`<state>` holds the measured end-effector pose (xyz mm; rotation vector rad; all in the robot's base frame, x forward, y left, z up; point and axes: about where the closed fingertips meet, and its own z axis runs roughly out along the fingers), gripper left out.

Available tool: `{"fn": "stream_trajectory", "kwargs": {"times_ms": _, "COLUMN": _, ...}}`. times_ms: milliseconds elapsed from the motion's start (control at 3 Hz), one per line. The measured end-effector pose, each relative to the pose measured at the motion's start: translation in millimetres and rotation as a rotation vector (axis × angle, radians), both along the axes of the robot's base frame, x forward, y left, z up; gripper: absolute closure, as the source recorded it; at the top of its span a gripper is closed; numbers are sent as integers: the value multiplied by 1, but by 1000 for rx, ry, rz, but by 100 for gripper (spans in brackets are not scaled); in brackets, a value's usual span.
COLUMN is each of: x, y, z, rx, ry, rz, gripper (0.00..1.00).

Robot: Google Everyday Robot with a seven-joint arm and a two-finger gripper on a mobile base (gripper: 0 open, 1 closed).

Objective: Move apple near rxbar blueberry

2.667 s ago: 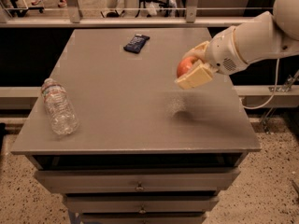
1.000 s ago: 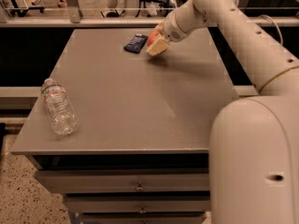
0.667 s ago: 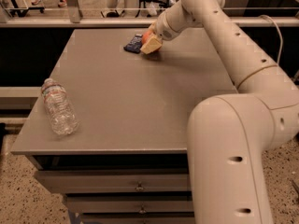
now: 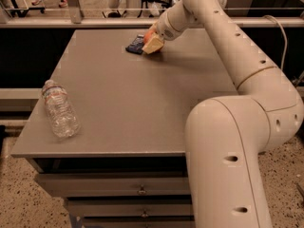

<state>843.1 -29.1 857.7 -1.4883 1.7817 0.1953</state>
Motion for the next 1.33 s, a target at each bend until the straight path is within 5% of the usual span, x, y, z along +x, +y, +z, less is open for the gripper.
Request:
{"fn": "stream_trajectory", "kwargs": {"times_ms": 667, "x": 0, "y": 0, "z": 1, "rx": 0, "ry": 0, "rz": 0, "gripper": 11}}
{"fn": "stream_trajectory", "kwargs": {"times_ms": 1000, "x": 0, "y": 0, "z": 1, "rx": 0, "ry": 0, "rz": 0, "gripper": 0}}
{"fn": "stream_trajectory", "kwargs": {"times_ms": 1333, "x": -8, "y": 10, "z": 12, "rx": -24, "ry": 4, "rz": 55, "gripper": 0}}
